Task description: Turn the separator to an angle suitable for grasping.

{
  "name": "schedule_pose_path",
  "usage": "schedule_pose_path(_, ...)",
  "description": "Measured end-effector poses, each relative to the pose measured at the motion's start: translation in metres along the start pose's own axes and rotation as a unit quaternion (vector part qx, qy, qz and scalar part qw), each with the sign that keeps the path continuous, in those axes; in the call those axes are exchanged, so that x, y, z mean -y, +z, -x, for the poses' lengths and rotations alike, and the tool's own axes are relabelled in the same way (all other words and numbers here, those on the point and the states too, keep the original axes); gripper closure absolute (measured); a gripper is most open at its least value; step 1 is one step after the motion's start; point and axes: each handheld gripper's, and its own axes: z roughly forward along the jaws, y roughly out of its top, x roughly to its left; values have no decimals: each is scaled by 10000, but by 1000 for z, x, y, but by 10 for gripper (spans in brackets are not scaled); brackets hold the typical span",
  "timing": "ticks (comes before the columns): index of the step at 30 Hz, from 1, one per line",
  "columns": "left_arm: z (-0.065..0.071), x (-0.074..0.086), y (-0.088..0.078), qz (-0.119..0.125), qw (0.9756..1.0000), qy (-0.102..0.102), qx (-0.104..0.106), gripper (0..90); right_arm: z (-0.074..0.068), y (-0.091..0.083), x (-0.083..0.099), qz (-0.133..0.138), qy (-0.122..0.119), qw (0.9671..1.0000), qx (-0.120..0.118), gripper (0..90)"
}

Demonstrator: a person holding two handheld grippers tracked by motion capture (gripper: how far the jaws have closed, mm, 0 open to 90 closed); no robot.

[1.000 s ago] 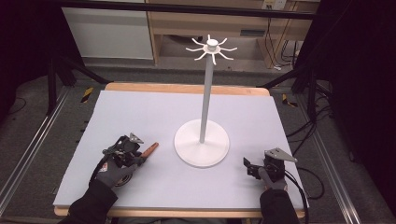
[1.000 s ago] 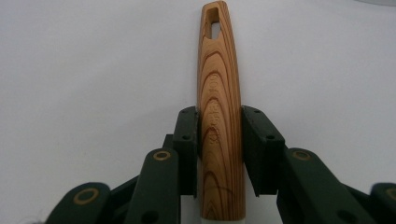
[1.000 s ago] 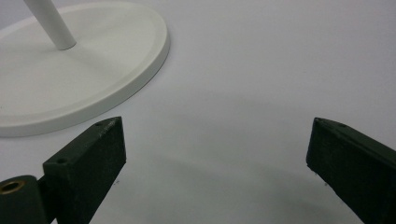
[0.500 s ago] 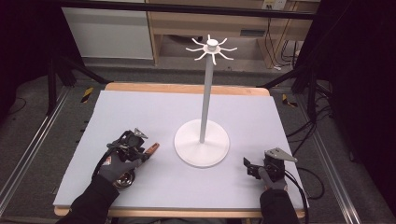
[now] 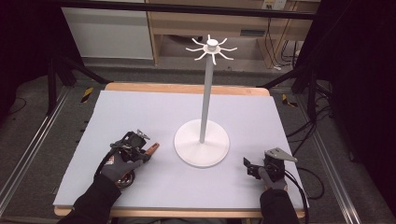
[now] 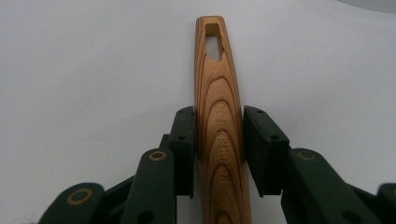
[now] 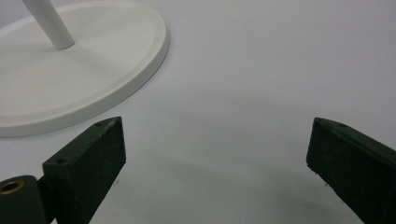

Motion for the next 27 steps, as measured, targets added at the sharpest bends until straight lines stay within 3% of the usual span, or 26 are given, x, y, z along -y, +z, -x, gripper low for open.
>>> schedule_pose_path(17, -2, 0, -1, -15, 10000, -49, 37, 671, 0, 0, 0, -14, 14, 10000, -24, 51)
schedule_pose_path(27, -5, 1, -23, 446, 9989, -133, 73, 673, 0, 0, 0, -15, 20, 10000, -26, 51)
